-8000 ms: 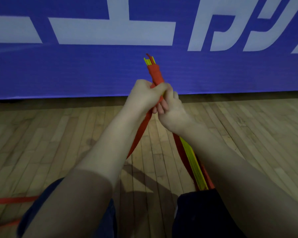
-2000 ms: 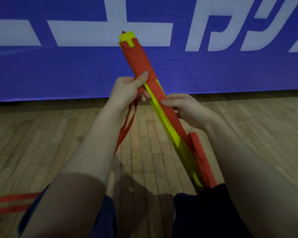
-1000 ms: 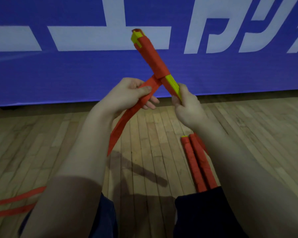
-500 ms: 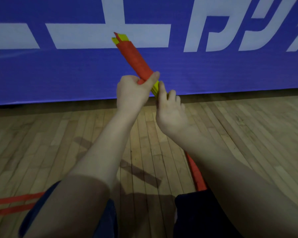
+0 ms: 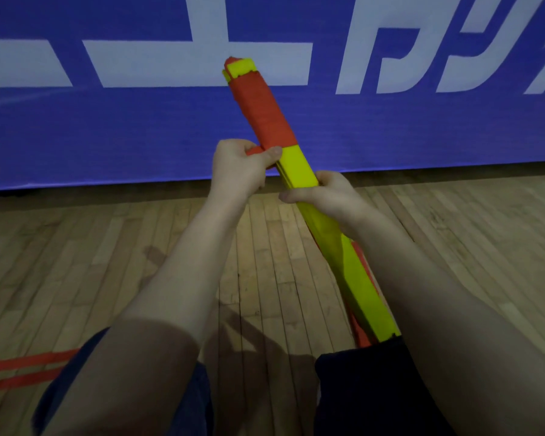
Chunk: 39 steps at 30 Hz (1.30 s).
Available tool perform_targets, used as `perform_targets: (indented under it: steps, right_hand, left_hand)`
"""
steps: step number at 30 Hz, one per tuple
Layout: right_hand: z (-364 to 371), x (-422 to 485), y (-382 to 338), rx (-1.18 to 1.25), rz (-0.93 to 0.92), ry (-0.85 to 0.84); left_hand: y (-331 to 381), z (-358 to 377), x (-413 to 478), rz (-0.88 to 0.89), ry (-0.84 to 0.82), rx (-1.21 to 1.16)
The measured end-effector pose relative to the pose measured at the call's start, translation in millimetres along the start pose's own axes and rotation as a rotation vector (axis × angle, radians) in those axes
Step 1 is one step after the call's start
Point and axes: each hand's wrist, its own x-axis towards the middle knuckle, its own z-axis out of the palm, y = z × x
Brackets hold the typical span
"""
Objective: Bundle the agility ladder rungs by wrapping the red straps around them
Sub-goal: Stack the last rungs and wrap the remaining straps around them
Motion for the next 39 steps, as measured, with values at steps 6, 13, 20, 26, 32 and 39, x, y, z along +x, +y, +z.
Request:
perform_targets:
  steps: [6,13,20,26,32,39]
  right_hand:
    - [-13,-7,0,0.25,0.026,-0.322]
    - [-10,-6,1,0.302,-0.09,-0.33]
    - [-8,2,5,0.251,-0.181,-0.137]
    - [-19,14,15,0.191,-0.198,0.137]
    - [-27,22,25,0.059,-0.272,0.247]
    - [-24,17,28,-0.118,-0.352,0.277]
  left_hand:
    - [-4,-8,3,-0.046,-0.004,-0.08]
    - [-3,-20,4,-0.046,-0.03,-0.127]
    - [2,-18,1,-0.099,-0.153,-0.122]
    - [9,-27,-2,-0.164,-0.321,-0.002]
    - [4,-35,3,-0.137,-0.364,0.156]
    - [14,-38,-1,-0.231,-0.402,-0.053]
